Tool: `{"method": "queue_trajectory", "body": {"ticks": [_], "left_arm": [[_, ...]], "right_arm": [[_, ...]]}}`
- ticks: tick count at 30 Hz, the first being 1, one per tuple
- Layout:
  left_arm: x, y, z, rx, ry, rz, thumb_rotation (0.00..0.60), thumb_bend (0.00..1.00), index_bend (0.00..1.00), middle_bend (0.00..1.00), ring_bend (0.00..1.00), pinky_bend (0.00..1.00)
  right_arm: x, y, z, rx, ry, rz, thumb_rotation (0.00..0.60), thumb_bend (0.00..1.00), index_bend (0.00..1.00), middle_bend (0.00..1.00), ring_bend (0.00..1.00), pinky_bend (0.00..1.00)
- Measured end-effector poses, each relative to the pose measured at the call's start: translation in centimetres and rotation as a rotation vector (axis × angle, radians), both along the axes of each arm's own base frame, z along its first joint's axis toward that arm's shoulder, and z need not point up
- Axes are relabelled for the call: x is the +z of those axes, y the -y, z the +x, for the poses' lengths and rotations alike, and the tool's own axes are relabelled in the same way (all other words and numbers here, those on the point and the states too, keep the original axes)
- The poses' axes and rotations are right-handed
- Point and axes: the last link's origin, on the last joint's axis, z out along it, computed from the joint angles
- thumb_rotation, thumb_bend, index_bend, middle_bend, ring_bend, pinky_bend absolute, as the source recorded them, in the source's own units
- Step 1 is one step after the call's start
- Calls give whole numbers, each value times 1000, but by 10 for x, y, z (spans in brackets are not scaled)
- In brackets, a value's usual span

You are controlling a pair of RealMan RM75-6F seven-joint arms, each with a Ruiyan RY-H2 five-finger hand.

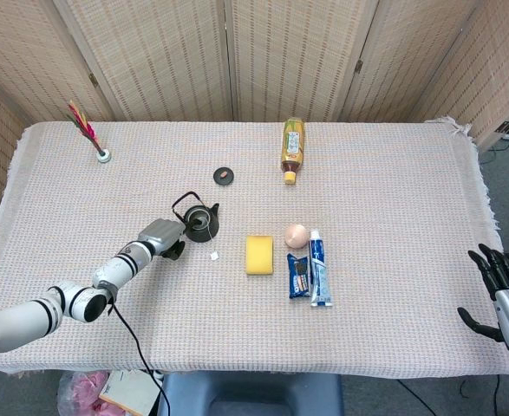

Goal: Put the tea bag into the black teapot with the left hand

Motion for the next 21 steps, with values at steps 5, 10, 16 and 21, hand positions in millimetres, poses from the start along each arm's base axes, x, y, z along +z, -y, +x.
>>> {"method": "queue_trajectory", "body": {"ticks": [5,10,16,21], "left_arm": [[0,-3,1,-2,9,2,600,772,0,1000,1000,1000],[6,-1,8,-31,29,13,600,772,0,1000,1000,1000],[17,10,20,-74,66,19,600,753,0,1000,1000,1000],[38,29,31,-140,105,52,600,647,0,1000,1000,1000]], "right_arm": [[0,1,-2,-10,-1,0,600,186,0,0,0,0],[1,2,-2,-8,1,4,600,186,0,0,0,0],[2,-3,1,12,6,-3,600,186,0,0,0,0],[3,-7,3,30,8,-2,600,186,0,0,0,0]]}}
